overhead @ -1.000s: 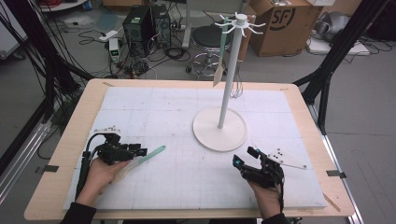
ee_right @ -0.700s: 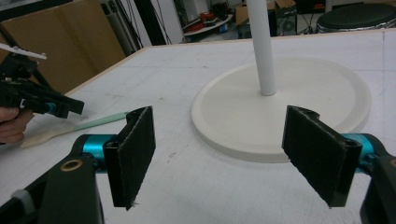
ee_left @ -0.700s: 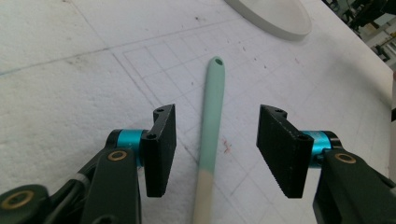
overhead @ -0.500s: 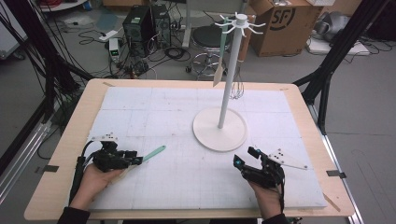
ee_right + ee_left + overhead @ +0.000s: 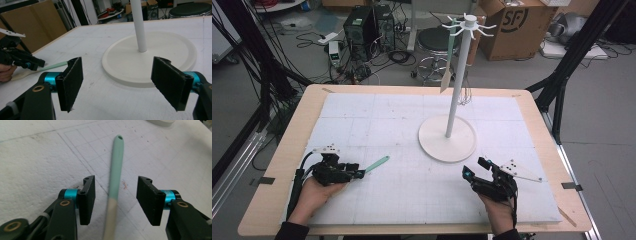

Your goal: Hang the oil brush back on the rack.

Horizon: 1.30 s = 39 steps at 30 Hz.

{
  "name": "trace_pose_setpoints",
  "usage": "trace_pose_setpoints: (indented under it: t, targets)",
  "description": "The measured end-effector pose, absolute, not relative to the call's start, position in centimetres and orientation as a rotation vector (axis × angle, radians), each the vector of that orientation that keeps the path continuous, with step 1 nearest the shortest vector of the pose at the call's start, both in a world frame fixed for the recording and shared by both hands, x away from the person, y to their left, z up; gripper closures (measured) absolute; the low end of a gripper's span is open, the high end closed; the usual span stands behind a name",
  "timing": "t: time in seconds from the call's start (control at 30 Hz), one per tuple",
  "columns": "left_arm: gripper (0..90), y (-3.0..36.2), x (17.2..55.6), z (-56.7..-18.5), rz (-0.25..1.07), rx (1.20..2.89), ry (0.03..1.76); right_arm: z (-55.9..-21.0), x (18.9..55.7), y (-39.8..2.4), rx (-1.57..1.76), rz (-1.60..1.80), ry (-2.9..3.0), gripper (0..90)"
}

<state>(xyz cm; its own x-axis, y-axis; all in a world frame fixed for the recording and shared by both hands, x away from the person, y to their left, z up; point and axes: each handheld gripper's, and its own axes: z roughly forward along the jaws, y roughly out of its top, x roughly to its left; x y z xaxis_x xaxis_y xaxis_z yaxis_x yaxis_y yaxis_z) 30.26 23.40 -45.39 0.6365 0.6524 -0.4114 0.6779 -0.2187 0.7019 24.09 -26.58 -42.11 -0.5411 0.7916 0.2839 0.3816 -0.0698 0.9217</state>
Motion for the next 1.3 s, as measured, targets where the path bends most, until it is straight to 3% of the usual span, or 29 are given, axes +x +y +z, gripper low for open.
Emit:
trace_pose_setpoints:
  t: [0.37, 0.53, 0.7, 0.83, 1.3]
  targets:
    - [52.5, 22.9, 29.0, -45.5, 0.002, 1.935, 1.037, -42.1, 24.1, -26.7, 1.266, 1.651, 1.856, 25.0]
    - [61.7, 22.1, 28.6, -45.2, 0.125, 2.006, 1.026, -42.1, 24.0, -26.7, 1.269, 1.654, 1.852, 25.0]
    - [64.4, 21.4, 28.3, -44.9, 0.206, 2.058, 1.030, -42.1, 24.1, -26.6, 1.267, 1.653, 1.857, 25.0]
    - [73.5, 21.4, 28.3, -45.0, 0.236, 2.058, 1.044, -42.1, 24.1, -26.5, 1.266, 1.652, 1.863, 25.0]
    - [74.9, 20.9, 28.0, -45.0, 0.289, 2.070, 1.059, -42.0, 24.3, -26.2, 1.261, 1.691, 1.859, 25.0]
